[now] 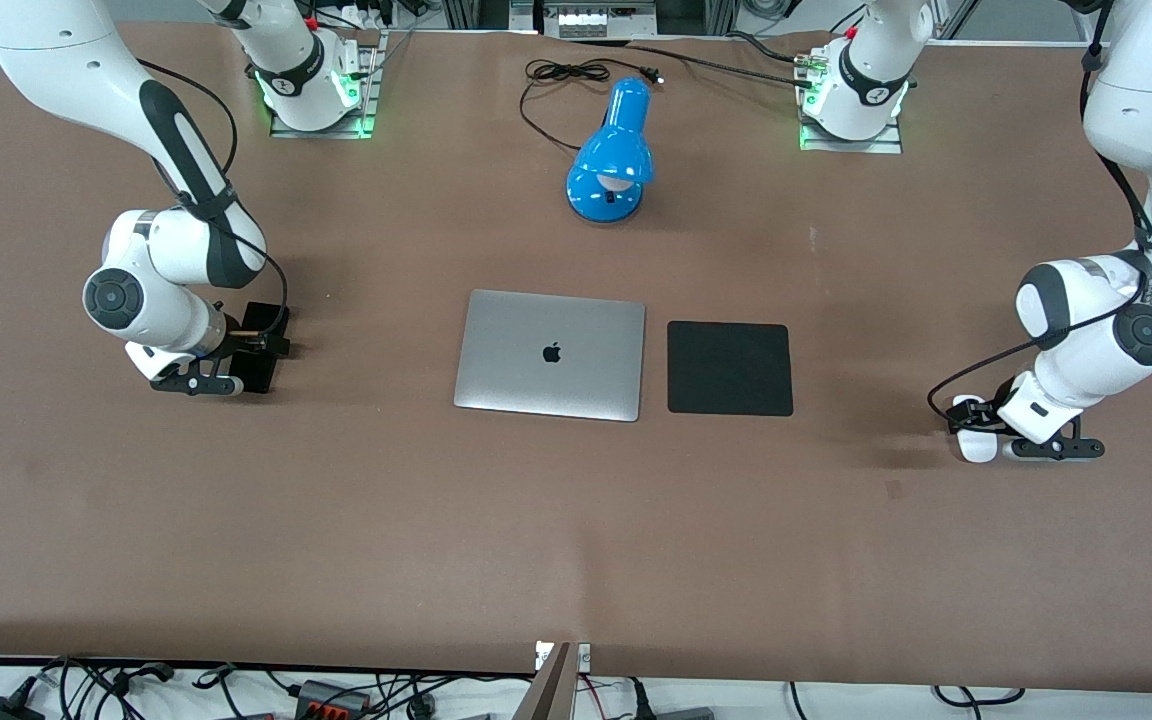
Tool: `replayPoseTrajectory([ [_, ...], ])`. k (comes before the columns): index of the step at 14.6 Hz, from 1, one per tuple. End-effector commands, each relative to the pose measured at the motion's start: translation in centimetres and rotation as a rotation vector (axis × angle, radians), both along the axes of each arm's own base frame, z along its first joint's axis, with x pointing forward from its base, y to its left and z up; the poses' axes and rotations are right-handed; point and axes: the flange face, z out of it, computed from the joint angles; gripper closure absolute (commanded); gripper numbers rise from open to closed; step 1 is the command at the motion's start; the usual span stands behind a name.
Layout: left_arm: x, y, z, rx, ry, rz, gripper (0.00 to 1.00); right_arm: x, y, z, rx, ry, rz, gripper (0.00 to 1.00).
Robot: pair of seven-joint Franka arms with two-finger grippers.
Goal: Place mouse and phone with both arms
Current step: 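Close the right gripper on the phone while the left gripper grasps the mouse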
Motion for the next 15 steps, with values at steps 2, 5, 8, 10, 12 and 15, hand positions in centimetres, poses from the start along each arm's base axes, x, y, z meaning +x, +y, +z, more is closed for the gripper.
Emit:
replayPoseTrajectory([
  [2,0.3,0.1,-0.7,0.007,-0.016,-0.022,0.08,1.3,-0.2,0.6,0.005,-0.032,-0.023,0.00],
  [5,0.2,0.2,-1.1,0.005,-0.015,-0.020,0.17,2.9,-0.2,2.3,0.030,-0.060,-0.068,0.00],
  [8,0.1,0.2,-1.5,0.003,-0.008,-0.019,0.36,2.5,-0.2,1.3,0.035,-0.038,-0.099,0.00],
  [10,0.1,0.3,-1.5,0.004,-0.007,-0.019,0.55,2.2,-0.2,0.8,0.034,-0.028,-0.102,0.00],
  [12,0.3,0.2,-0.9,0.006,-0.015,-0.018,0.62,1.7,-0.2,0.4,0.035,-0.005,-0.104,0.00],
  [15,1.0,-0.9,2.4,0.009,-0.026,-0.038,0.62,1.2,-0.6,0.7,0.036,0.036,-0.115,0.00],
])
